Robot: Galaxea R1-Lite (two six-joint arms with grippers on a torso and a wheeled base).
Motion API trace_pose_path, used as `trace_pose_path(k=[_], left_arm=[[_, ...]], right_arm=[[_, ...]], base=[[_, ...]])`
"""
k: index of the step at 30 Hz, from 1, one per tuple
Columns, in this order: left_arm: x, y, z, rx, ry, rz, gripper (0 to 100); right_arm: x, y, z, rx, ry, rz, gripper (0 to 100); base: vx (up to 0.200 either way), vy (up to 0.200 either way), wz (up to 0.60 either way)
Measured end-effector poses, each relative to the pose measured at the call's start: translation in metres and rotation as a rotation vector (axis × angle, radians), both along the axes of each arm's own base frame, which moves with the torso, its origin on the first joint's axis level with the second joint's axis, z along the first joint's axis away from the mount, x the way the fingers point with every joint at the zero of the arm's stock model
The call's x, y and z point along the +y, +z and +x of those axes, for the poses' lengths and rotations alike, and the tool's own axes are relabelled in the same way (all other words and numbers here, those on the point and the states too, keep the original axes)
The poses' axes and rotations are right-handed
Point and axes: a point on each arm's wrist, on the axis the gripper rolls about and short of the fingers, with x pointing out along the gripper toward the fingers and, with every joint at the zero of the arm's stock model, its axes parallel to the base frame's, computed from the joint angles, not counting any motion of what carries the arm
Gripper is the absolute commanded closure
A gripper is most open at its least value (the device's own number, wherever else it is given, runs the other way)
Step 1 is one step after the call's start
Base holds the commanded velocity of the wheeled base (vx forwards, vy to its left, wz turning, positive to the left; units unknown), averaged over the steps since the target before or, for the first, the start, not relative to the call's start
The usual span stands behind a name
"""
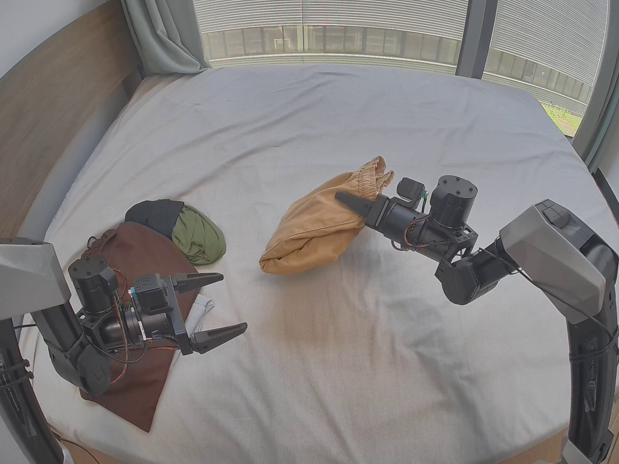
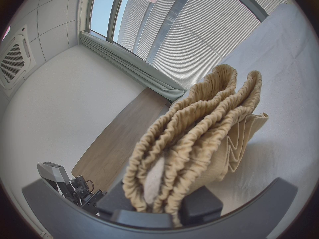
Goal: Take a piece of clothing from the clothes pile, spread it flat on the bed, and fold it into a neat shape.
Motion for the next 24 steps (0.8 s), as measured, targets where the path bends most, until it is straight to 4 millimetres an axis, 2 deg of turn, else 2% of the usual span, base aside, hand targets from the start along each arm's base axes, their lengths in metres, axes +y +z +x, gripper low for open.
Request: trace_pose_path(k=[6,12,24], left_arm=[[0.001,-0.001,0.001,0.004,0.003,0.0,0],[0.001,-0.002,0.001,0.006,0.005,0.001,0],[0.002,-0.002,0.001,0.009,0.005,-0.001,0]], right_arm=[[0.001,-0.017,0.009,0.022,-0.006,-0.01,100],[0.003,-0.016,0.017,0.014,-0.009,-0.007,100],[0.006,0.014,0.032,-0.042,-0.017,0.017,100]], base=[[0.0,0.0,0.0],[0.0,0.0,0.0],[0.0,0.0,0.0]])
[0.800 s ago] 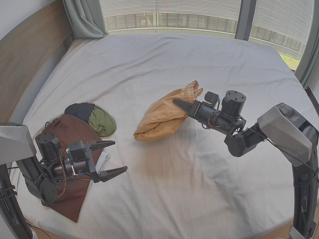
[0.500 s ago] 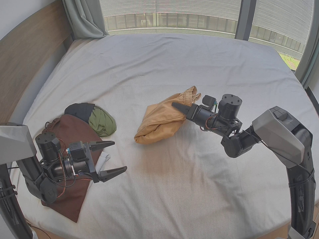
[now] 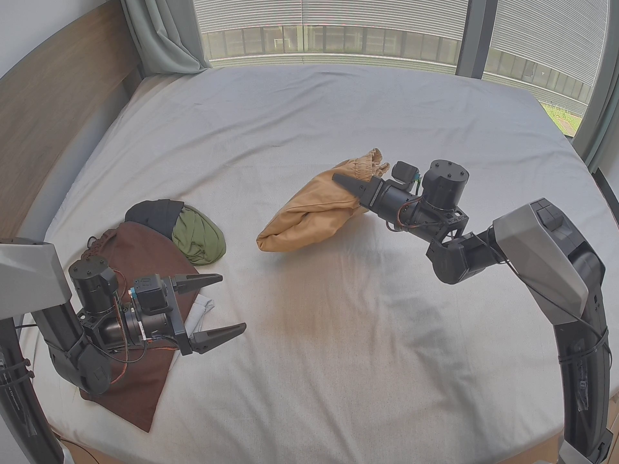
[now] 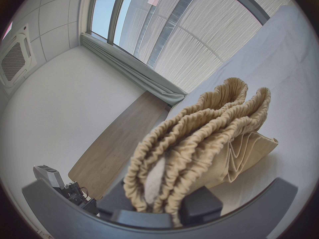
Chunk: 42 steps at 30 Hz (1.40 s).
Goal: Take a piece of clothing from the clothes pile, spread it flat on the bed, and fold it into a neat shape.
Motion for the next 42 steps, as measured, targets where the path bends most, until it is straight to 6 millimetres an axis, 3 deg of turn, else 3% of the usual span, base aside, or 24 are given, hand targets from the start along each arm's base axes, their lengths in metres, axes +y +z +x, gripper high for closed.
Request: trace_pose_path(k=[9,18,26,42], left_arm=[[0.0,0.0,0.001,0.0,0.001,0.0,0],[0.0,-0.001,0.002,0.002,0.002,-0.001,0],[0.0,-0.003,0.003,0.007,0.0,0.0,0],[0.0,-0.003,0.003,0.006,0.001,-0.001,0]], right_arm=[[0.015,0.012,0.005,-0.045,0.014,0.02,100],[0.017,-0.03,0.015,0.023,-0.016,-0.006,100],[0.003,-0.069,0.013,0.097,-0.045,-0.08,100],[-0.021,-0.096,0.006,0.136,-0.111,-0.136,100]], base=[[0.0,0.0,0.0],[0.0,0.0,0.0],[0.0,0.0,0.0],[0.0,0.0,0.0]])
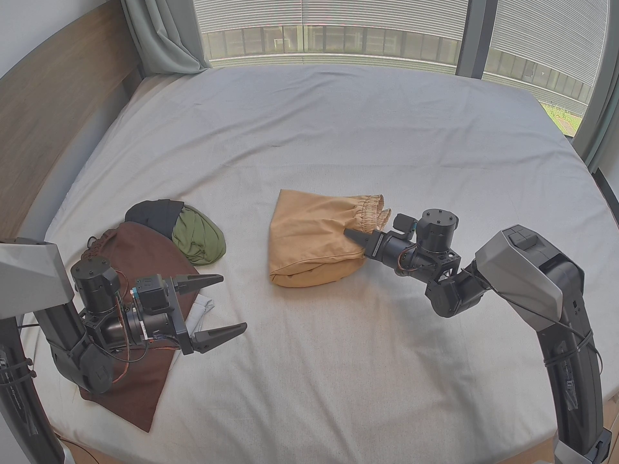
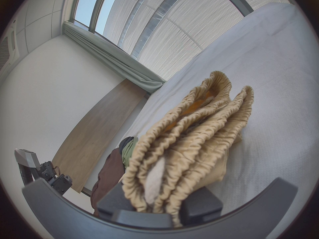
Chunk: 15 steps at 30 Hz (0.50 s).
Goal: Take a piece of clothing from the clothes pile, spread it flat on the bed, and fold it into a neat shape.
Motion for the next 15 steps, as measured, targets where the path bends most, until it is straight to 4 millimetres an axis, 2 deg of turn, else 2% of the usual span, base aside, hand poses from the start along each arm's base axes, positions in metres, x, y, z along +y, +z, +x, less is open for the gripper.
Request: trace_pose_path(k=[15], left_arm=[[0.0,0.0,0.0,-0.001,0.0,0.0,0]], right_arm=[[-0.004,-0.018,-0.001,0.017,-0.031,-0.042,100]], base=[[0.0,0.0,0.0]])
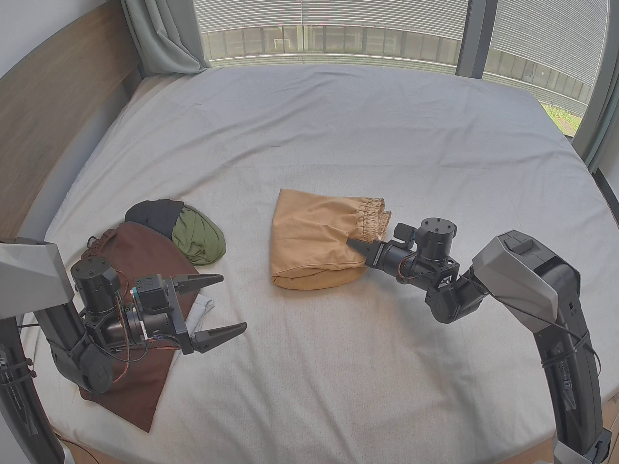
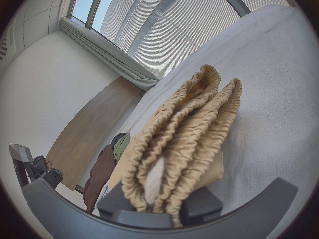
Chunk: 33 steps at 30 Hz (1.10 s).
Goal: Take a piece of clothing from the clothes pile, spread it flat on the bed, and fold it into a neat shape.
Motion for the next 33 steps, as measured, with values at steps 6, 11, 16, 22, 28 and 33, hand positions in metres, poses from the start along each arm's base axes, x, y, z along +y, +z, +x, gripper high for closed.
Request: trace_pose_path(k=[6,11,16,22,28,33], left_arm=[[0.0,0.0,0.0,-0.001,0.0,0.0,0],[0.0,0.0,0.0,-0.002,0.0,0.0,0],[0.0,0.001,0.0,-0.004,0.0,0.0,0],[0.0,0.001,0.0,-0.006,0.0,-0.001,0],[0.0,0.003,0.002,-0.016,0.002,-0.002,0],[0.001,0.003,0.003,-0.02,0.005,-0.002,0]], right_arm=[[0.0,-0.005,0.0,-0.006,-0.001,-0.003,100],[-0.001,-0.006,0.0,-0.003,-0.002,-0.006,0],[-0.002,-0.01,-0.003,0.001,-0.002,-0.021,0],[-0.009,-0.018,-0.01,0.017,-0.002,-0.068,0],[-0.016,-0.024,-0.023,0.046,-0.001,-0.111,0],[-0.02,-0.029,-0.04,0.08,0.012,-0.156,0]], base=[[0.0,0.0,0.0],[0.0,0.0,0.0],[0.0,0.0,0.0],[0.0,0.0,0.0],[0.0,0.0,0.0],[0.0,0.0,0.0]])
